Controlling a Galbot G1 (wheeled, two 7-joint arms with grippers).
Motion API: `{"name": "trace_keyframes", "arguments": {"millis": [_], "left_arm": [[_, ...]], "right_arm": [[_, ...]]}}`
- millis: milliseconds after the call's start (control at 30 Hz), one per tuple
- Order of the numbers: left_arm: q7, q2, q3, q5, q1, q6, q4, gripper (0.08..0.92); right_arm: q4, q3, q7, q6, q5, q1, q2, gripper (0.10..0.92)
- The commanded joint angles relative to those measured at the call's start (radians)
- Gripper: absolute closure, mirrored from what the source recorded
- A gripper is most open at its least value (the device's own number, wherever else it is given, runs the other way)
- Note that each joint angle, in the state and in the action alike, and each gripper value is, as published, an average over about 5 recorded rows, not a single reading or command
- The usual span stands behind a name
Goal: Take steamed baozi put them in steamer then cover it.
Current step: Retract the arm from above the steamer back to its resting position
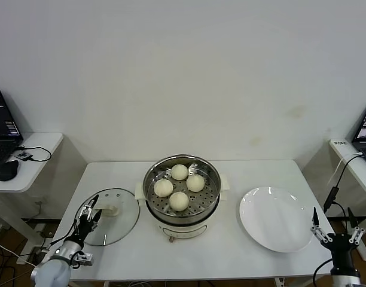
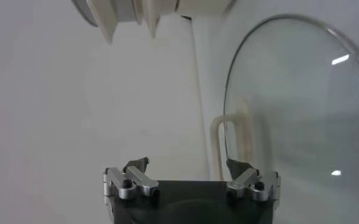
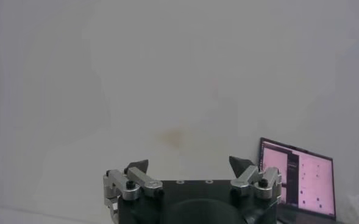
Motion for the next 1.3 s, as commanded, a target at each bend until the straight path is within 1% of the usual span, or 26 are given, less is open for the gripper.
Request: {"name": "trace_keyframes", "arguments": {"millis": [33,333,533,667,767,867,1100,1300], "left_arm": [[0.007,-0.003,0.013,0.006,-0.073,-0.001,0.063,0.177],[0.011,-0.020,0.021,-0.012,-0.109,-0.006,0.104,0.177],[0.001,-0.035,0.025,-0.019,-0.140,-0.019,0.154,0.177],[-0.005,-0.042,0.026,-0.024,-0.146,-0.026,0.160,0.177],[-0.002,-0.043,0.027,-0.027,-0.148,-0.026,0.159,0.193],[0.004,-0.042,0.031,-0.026,-0.149,-0.026,0.163,0.259],[0.005,-0.044,0.034,-0.023,-0.151,-0.030,0.188,0.467],[-0.013,-0.045,0.028,-0.033,-0.136,-0.034,0.175,0.640]], "right_arm": [[-0.011,0.003,0.002,0.006,-0.001,-0.012,-0.001,0.203],[-0.025,-0.004,0.001,0.007,-0.005,-0.009,0.001,0.203],[-0.034,-0.005,-0.001,0.011,-0.010,-0.007,0.001,0.203],[-0.037,-0.006,-0.002,0.013,-0.012,-0.007,0.002,0.203],[-0.040,-0.009,-0.002,0.013,-0.015,-0.006,0.003,0.203],[-0.045,-0.012,-0.002,0.014,-0.018,-0.004,0.005,0.203],[-0.048,-0.016,-0.003,0.015,-0.020,0.000,0.006,0.203],[-0.050,-0.017,-0.004,0.015,-0.021,0.002,0.006,0.203]]}}
